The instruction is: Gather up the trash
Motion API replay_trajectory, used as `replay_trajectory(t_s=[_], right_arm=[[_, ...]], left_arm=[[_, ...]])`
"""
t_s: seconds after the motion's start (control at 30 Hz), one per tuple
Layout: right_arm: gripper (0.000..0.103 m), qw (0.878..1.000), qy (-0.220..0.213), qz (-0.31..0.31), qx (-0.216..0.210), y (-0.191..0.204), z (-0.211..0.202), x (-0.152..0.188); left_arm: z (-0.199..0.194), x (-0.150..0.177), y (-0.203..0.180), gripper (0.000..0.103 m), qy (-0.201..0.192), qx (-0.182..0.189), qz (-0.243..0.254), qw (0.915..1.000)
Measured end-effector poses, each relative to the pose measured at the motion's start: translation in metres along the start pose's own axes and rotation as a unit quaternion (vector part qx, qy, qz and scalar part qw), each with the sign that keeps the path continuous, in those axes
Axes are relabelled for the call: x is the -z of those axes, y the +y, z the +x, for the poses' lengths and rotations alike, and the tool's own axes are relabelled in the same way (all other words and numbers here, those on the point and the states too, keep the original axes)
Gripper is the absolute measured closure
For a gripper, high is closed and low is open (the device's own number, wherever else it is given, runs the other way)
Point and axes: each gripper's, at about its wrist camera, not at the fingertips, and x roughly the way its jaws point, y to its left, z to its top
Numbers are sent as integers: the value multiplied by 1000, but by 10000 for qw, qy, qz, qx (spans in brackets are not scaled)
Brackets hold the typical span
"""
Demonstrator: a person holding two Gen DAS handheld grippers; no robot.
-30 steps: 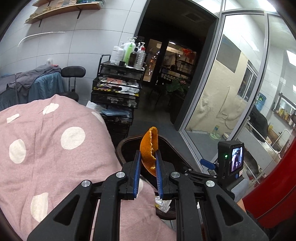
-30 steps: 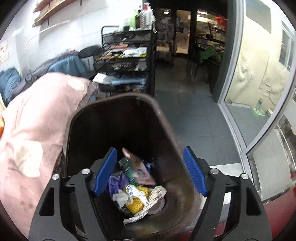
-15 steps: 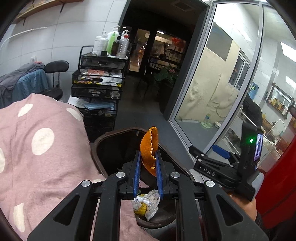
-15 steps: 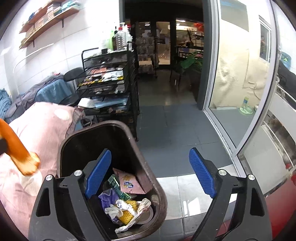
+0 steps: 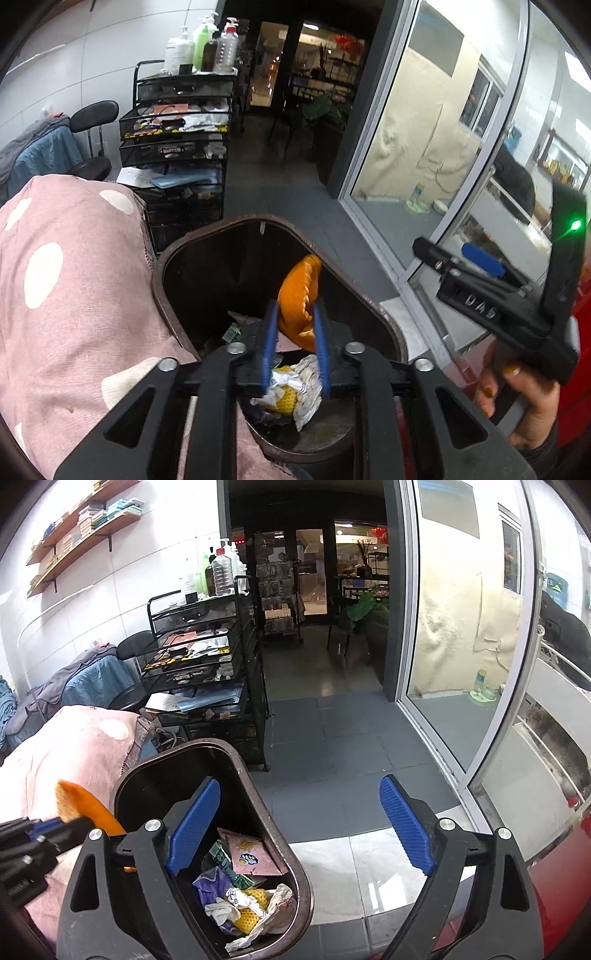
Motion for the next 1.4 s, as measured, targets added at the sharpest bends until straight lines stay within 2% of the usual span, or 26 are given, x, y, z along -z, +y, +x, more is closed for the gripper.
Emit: replay_trajectory(t_s=[0.03, 0.07, 0.1, 0.3, 0.47, 0.6, 0.73, 0.9, 1.17, 1.23, 1.33, 1.4], right_arm=[[14, 10000, 3, 11, -1, -1, 0, 0], [14, 10000, 1, 33, -4, -3, 0, -1], [13, 10000, 1, 44, -2, -3, -1, 0], [9, 10000, -7, 93, 12, -4, 1, 0], [6, 10000, -30, 95, -2, -5, 1, 1], [6, 9998, -113, 93, -117, -3, -2, 2], [6, 9991, -290, 65, -309, 5, -10, 7], [6, 9950, -695, -63, -718, 28, -34, 17], [6, 9816, -1094, -447, -1501, 75, -83, 34], [6, 9770, -1204, -554, -1669, 87, -97, 40], [6, 9718, -1337, -728, -1800, 104, -110, 47], [6, 9678, -1416, -854, -1895, 116, -121, 55]], left_arm=[[2, 0, 0, 64, 21, -33, 16, 10000], [2, 1, 0, 49, 16, -75, 25, 10000], [2, 1, 0, 43, -16, -105, 42, 9999], [-3, 5, -6, 23, -188, -279, 238, 9991], [-24, 6, -9, 15, -570, -431, 283, 9970], [-54, 12, -11, 8, -1023, -605, 333, 9923], [-87, 20, -5, 5, -1480, -680, 145, 9865], [-127, 38, 4, 5, -1996, -1086, -4, 9738], [-171, 70, 22, 5, -2395, -2074, -325, 9479], [-181, 81, 27, 5, -2448, -2335, -477, 9398], [-198, 97, 34, 5, -2606, -2758, -678, 9227], [-208, 106, 39, 5, -2665, -2924, -764, 9152]])
